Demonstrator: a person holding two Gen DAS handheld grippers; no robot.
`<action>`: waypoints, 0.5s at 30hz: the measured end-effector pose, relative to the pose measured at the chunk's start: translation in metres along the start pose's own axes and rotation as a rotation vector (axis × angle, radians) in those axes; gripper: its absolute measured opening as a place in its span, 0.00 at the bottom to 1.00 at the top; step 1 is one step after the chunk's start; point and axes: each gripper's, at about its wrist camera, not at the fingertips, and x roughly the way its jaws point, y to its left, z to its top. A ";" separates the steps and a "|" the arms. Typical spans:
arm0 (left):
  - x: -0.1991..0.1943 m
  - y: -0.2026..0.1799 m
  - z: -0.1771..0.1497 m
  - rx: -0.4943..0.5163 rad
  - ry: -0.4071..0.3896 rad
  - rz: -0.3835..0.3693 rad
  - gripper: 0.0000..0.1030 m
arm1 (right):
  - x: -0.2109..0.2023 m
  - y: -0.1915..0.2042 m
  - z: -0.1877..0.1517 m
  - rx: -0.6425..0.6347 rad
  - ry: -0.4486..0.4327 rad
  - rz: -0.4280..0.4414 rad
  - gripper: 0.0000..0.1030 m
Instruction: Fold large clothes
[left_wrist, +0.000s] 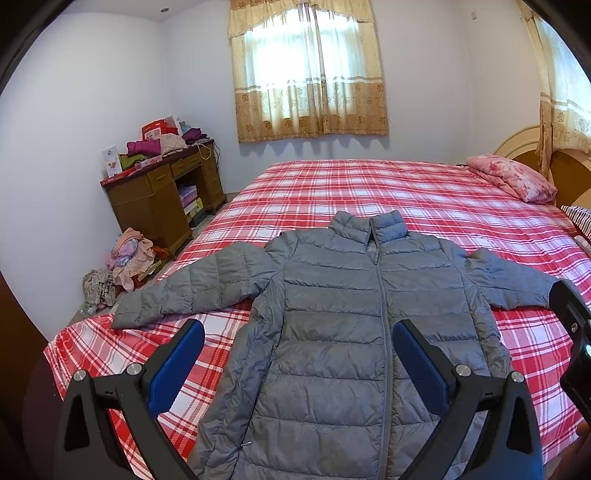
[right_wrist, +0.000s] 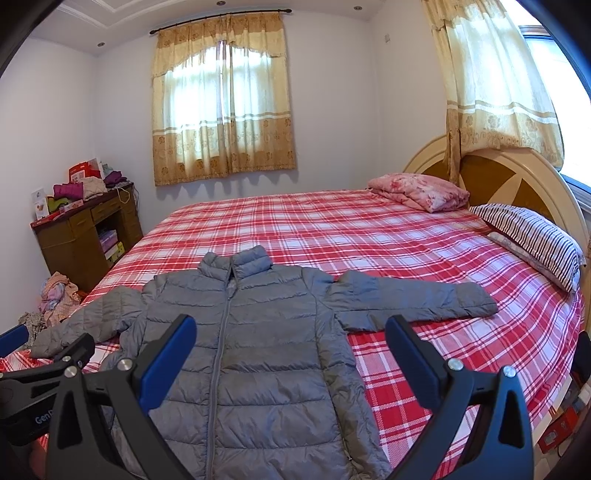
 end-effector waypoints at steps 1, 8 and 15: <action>-0.001 0.000 0.000 0.000 -0.001 -0.001 0.99 | -0.001 -0.001 0.001 0.000 -0.001 0.000 1.00; -0.003 0.000 0.000 0.006 -0.005 -0.006 0.99 | -0.001 0.000 0.000 0.000 -0.002 -0.003 1.00; -0.004 -0.002 0.000 0.012 -0.008 -0.011 0.99 | -0.001 0.000 0.000 0.001 -0.001 -0.005 1.00</action>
